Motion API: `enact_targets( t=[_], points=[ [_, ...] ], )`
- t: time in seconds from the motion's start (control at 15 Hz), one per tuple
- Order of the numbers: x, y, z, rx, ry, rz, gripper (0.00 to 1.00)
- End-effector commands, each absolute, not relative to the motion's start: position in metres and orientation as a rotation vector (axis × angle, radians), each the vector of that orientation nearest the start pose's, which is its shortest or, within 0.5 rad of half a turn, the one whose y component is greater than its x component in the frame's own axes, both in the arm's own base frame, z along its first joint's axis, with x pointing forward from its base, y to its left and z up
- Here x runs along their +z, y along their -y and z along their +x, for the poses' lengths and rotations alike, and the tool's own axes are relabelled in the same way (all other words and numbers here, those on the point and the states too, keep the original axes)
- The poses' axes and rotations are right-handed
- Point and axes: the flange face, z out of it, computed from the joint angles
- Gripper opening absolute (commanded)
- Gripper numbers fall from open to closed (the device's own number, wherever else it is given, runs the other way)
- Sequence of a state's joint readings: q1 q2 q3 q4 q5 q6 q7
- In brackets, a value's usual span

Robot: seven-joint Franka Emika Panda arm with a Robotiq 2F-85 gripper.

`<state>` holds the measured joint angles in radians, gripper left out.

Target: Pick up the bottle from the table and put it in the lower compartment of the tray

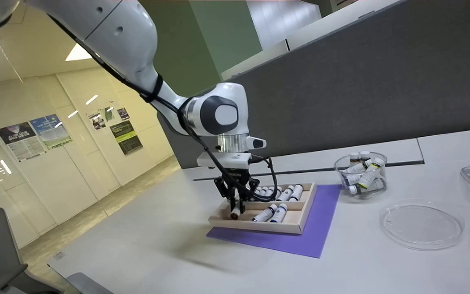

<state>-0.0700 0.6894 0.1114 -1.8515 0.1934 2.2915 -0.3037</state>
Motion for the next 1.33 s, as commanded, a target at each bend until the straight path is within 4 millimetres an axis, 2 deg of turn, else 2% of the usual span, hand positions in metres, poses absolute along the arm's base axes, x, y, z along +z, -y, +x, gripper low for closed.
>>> enact_targets(
  t=[0.0,0.13,0.2,0.27,0.73,1.0,1.07,1.13,1.27],
  points=[
    [0.134,-0.027,0.603,0.339,0.253,-2.871,0.05],
    [0.135,-0.027,0.604,0.353,0.249,-2.873,0.05],
    [0.136,-0.026,0.605,0.363,0.249,-2.873,0.45],
    [0.138,-0.025,0.605,0.372,0.248,-2.872,0.46],
    [0.161,-0.016,0.607,0.401,0.235,-2.856,0.97],
    [0.198,-0.002,0.614,0.384,0.224,-2.849,1.00],
    [0.171,-0.011,0.612,0.384,0.243,-2.855,1.00],
    [0.179,-0.008,0.614,0.375,0.241,-2.857,1.00],
    [0.176,-0.010,0.613,0.382,0.243,-2.855,1.00]
  ],
)
